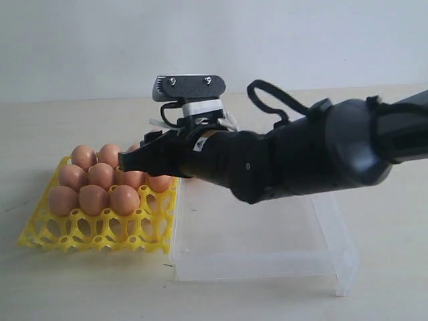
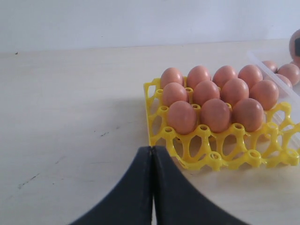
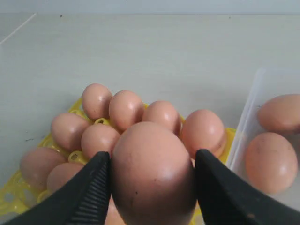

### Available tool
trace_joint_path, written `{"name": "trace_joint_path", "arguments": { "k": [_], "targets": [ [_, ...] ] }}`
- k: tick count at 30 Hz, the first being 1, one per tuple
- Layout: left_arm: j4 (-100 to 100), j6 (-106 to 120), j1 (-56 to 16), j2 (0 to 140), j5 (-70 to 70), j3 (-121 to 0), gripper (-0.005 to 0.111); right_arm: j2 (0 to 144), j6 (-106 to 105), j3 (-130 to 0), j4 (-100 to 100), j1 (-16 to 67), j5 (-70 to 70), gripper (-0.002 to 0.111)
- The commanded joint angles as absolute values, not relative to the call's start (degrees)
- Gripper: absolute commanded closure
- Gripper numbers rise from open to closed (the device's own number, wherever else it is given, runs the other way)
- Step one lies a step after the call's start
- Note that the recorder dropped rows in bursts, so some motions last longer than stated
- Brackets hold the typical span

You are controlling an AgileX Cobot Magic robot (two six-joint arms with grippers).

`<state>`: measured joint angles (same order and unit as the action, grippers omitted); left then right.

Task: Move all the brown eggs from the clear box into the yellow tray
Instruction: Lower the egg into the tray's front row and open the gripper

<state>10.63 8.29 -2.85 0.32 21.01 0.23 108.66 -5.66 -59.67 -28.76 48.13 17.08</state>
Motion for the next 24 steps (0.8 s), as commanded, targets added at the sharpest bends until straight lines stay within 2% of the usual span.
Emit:
{"name": "trace_joint_path", "arguments": {
  "k": [1, 24],
  "targets": [
    [10.7, 8.3, -2.8, 0.0, 20.5, 0.0, 0.107, 110.7, -4.5, -59.5, -25.2, 50.7, 23.9, 0.108],
    [10.7, 8.3, -2.8, 0.0, 20.5, 0.0, 0.107, 117.6, -4.5, -59.5, -25.3, 51.9, 28.0, 0.108]
  ]
}}
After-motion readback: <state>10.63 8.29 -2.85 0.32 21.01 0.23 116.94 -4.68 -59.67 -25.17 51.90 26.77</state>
